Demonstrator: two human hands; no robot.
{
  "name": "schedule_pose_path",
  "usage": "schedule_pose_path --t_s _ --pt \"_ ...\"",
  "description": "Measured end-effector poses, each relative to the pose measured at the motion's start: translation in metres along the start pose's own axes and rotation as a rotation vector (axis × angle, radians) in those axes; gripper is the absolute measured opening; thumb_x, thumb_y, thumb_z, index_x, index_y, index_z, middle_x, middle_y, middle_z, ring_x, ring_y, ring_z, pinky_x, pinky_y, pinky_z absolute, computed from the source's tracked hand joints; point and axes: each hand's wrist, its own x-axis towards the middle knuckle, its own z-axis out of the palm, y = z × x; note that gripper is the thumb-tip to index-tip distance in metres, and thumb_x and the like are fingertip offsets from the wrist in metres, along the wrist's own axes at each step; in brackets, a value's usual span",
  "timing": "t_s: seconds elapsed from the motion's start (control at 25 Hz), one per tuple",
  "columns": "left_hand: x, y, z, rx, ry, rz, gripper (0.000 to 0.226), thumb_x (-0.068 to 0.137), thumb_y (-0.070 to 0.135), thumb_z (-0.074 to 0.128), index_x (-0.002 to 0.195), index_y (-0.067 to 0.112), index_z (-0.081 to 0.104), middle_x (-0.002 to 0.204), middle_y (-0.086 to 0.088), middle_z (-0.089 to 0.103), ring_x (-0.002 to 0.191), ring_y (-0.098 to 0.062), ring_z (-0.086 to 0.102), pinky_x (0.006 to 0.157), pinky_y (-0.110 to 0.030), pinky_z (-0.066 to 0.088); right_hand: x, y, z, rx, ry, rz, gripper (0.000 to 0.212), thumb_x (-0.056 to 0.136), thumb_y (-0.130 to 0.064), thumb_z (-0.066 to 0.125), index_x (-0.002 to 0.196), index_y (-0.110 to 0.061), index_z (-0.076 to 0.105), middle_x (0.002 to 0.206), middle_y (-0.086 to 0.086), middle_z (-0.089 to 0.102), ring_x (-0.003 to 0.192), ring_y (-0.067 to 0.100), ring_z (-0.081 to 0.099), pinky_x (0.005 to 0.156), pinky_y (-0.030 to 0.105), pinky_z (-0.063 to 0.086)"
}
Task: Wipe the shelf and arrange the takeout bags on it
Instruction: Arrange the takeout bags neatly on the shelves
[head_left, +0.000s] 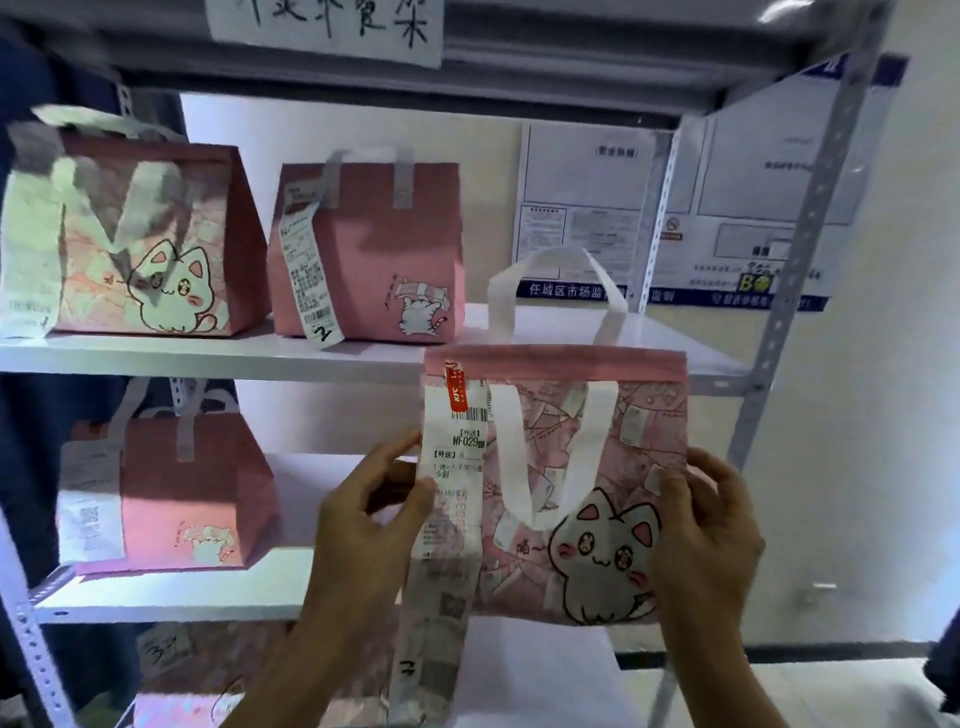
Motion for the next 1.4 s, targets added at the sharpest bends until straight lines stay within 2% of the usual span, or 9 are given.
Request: schedule_pose_path --t_s 0.12,0.28,0.44,0.6,0.72,0.88,1.08,1.2,1.4 --pt "0.021 0.035 0.029 -0.028 -0.011 0.083 0.047 0.095 0.006 0.061 0.123 0.044 0.060 0.100 0.015 0.076 0.095 -0.006 0.070 0.074 -0.013 0.055 0.042 -0.036 -0.014 0.024 -0.007 -0.078 0.014 0.099 -0.018 0.062 0.112 -0.022 0.064 0.095 -0.006 0.072 0.077 0.002 0.073 0.058 0.015 0.056" --pt "0.057 0.076 0.052 -0.017 -0.031 0.163 0.041 0.098 0.011 0.058 0.131 0.035 0.060 0.101 0.012 0.074 0.093 -0.008 0.070 0.075 -0.021 0.059 0.096 -0.081 -0.015 0.056 -0.004 -0.114 0.018 0.098 -0.020 0.065 0.115 -0.021 0.066 0.092 -0.004 0.073 0.071 0.004 0.074 0.055 0.014 0.055" --pt "0.098 0.109 0.069 0.014 -0.048 0.223 0.041 0.098 0.012 0.058 0.131 0.038 0.057 0.097 0.015 0.070 0.086 0.002 0.068 0.065 -0.015 0.056 0.151 -0.098 0.000 0.062 -0.002 -0.102 0.019 0.097 -0.015 0.065 0.116 -0.016 0.069 0.093 0.002 0.075 0.068 0.008 0.074 0.055 0.018 0.056" --pt "0.141 0.124 0.084 0.036 -0.127 0.220 0.052 0.097 0.007 0.058 0.137 0.041 0.051 0.104 0.013 0.067 0.094 -0.008 0.067 0.073 -0.024 0.059 0.194 -0.102 0.023 0.081 0.005 -0.114 0.019 0.098 -0.010 0.062 0.116 -0.010 0.067 0.083 -0.003 0.072 0.057 -0.001 0.069 0.048 0.015 0.053" --pt "0.171 0.117 0.095 0.086 -0.164 0.196 0.060 0.094 0.003 0.060 0.143 0.037 0.048 0.109 0.013 0.065 0.095 -0.003 0.064 0.069 -0.018 0.055 0.220 -0.095 0.038 0.057 -0.002 -0.140 0.019 0.099 -0.015 0.061 0.118 -0.014 0.065 0.090 0.001 0.074 0.063 0.003 0.072 0.048 0.017 0.054" --pt "0.204 0.092 0.107 0.099 -0.119 0.160 0.065 0.091 -0.004 0.061 0.142 0.034 0.050 0.106 0.008 0.066 0.096 -0.008 0.065 0.079 -0.028 0.058 0.242 -0.076 0.058 0.007 -0.037 -0.139 0.018 0.100 -0.020 0.059 0.118 -0.019 0.063 0.094 0.001 0.074 0.069 0.010 0.074 0.051 0.021 0.057" --pt "0.236 0.065 0.116 0.135 -0.101 0.141 0.067 0.091 -0.006 0.060 0.145 0.033 0.048 0.110 0.009 0.065 0.094 -0.006 0.064 0.072 -0.022 0.056 0.259 -0.053 0.080 0.020 -0.040 -0.138 0.015 0.101 -0.019 0.059 0.116 -0.017 0.062 0.093 0.004 0.072 0.072 0.013 0.072 0.048 0.017 0.054" --pt "0.251 0.052 0.122 0.139 -0.072 0.143 0.066 0.091 -0.007 0.061 0.142 0.033 0.050 0.107 0.011 0.065 0.089 -0.004 0.064 0.068 -0.017 0.054 0.273 -0.039 0.091 -0.001 -0.029 -0.156 0.012 0.101 -0.020 0.059 0.112 -0.022 0.062 0.094 0.005 0.073 0.079 0.017 0.073 0.055 0.022 0.057" --pt "0.269 0.033 0.128 0.149 -0.057 0.119 0.066 0.091 -0.004 0.061 0.146 0.029 0.047 0.114 0.005 0.065 0.088 -0.004 0.063 0.062 -0.012 0.052 0.287 -0.023 0.104 -0.054 -0.062 -0.131 0.013 0.101 -0.024 0.058 0.113 -0.028 0.060 0.098 0.001 0.072 0.085 0.017 0.073 0.067 0.033 0.062"
